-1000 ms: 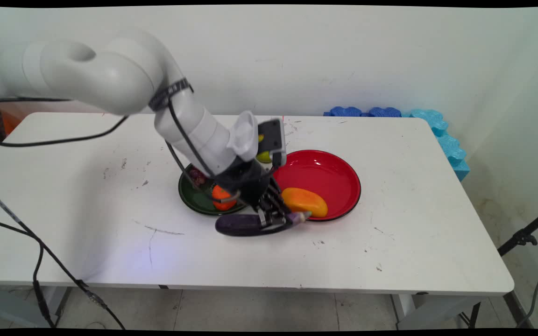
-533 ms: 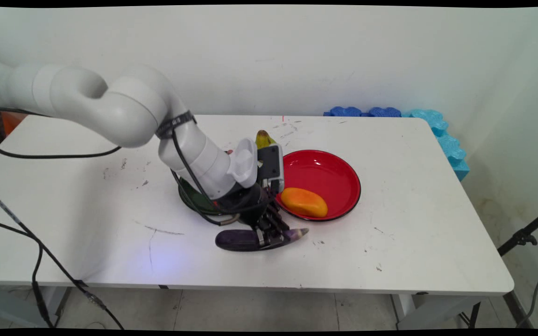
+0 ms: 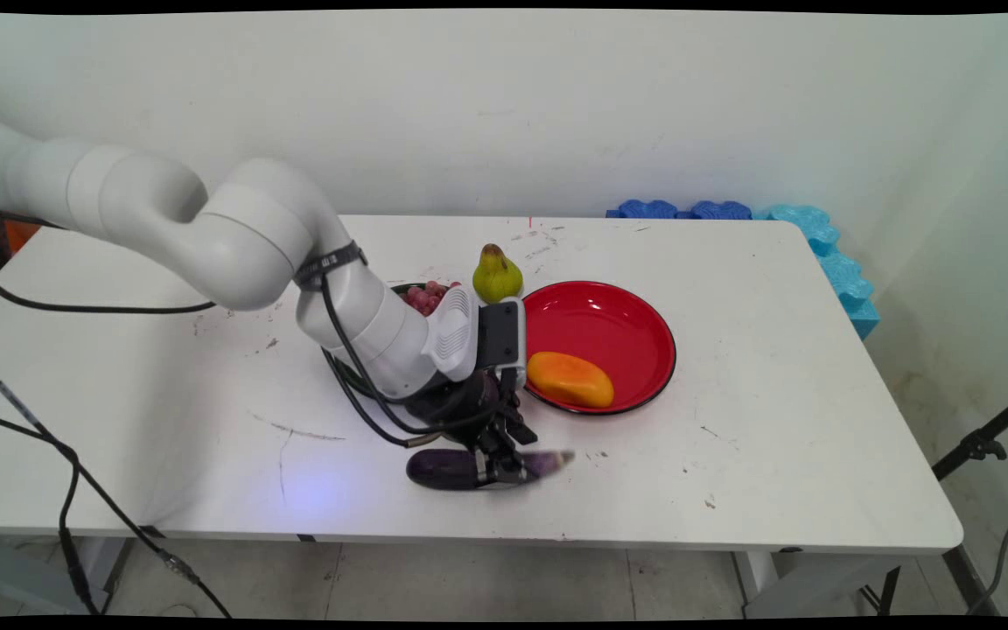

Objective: Place the picked object on the table

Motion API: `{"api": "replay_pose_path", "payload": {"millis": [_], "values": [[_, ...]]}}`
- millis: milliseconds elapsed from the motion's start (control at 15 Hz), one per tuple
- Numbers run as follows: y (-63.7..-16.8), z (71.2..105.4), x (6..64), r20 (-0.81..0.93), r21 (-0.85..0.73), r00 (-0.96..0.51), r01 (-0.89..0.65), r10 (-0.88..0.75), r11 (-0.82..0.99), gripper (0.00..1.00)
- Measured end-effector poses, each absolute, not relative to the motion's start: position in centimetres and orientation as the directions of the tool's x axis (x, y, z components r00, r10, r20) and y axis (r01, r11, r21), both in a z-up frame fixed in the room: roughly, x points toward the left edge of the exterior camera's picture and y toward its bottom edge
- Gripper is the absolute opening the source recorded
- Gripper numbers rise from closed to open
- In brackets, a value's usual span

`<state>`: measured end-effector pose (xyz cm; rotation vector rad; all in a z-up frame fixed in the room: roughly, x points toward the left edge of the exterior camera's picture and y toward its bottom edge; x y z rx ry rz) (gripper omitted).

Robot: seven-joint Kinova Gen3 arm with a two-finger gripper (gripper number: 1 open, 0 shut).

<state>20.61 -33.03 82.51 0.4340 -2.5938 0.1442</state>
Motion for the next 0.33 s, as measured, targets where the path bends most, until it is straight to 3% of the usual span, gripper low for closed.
{"api": "replay_pose_path", "payload": {"millis": [333], "values": [[-32.84, 82.62, 20.72, 0.509, -0.036, -0.824, -0.310, -0.250, 0.950, 1.00]]}}
